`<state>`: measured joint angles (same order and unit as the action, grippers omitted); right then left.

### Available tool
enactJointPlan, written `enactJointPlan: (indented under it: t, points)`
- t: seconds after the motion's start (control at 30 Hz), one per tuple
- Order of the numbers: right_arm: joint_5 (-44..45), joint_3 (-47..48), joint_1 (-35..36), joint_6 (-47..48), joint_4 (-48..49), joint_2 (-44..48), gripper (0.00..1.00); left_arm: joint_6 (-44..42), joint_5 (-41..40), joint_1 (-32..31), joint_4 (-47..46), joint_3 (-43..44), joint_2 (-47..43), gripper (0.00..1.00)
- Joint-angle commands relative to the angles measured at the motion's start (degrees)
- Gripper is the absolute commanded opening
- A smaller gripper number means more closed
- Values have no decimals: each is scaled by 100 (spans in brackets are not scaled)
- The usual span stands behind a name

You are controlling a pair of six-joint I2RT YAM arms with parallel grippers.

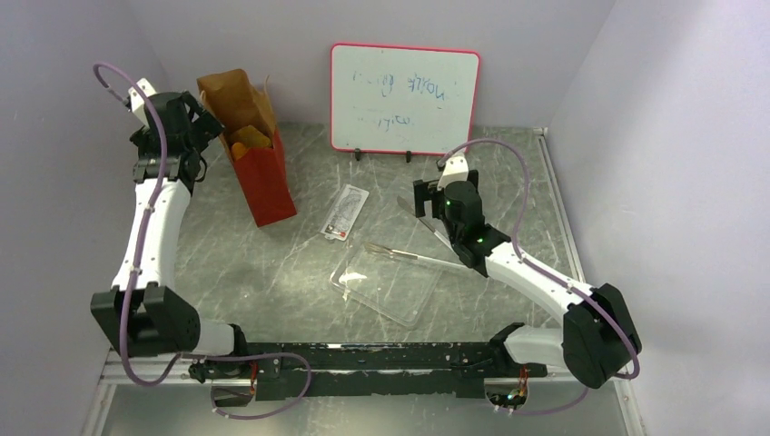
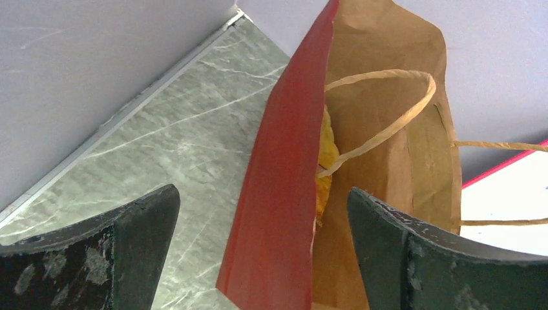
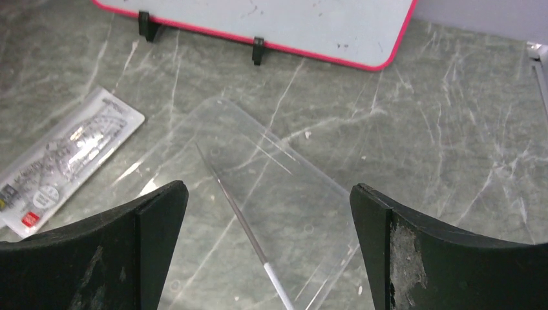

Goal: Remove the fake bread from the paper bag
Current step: Adjust the paper bag at the center of the board.

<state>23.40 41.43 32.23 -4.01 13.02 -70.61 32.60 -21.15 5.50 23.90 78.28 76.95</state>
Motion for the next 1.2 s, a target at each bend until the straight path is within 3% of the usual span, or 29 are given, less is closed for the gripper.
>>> enactJointPlan:
  t: [0.0, 0.43, 0.67, 0.83, 0.97, 1.03, 1.07, 1.17]
  points:
    - [-149, -177, 3, -27, -181, -54, 100, -184, 473, 39, 102, 558, 357, 96]
    - [-348, -62, 20, -113, -352, -150, 100, -326, 779, 35, 101, 963, 1155, 99]
    - [-716, 311, 125, -356, -449, -414, 100, -343, 739, -11, -277, 499, 1415, 90]
    - [-642, 1048, 515, -601, -579, -1289, 99, -416, 755, -78, -417, 433, 1671, 71]
    - [-606, 1696, 664, -891, -888, -1976, 99, -522, 741, -134, -425, 548, 1875, 46]
    - [-579, 1979, 687, -868, -1040, -2211, 99, -623, 730, -145, -379, 662, 1978, 27]
    - [-534, 2073, 698, -844, -1099, -2299, 99, -688, 745, -152, -386, 692, 2008, 12]
    - [-421, 2252, 696, -754, -1203, -2463, 99, -895, 687, -154, -448, 731, 2048, 7]
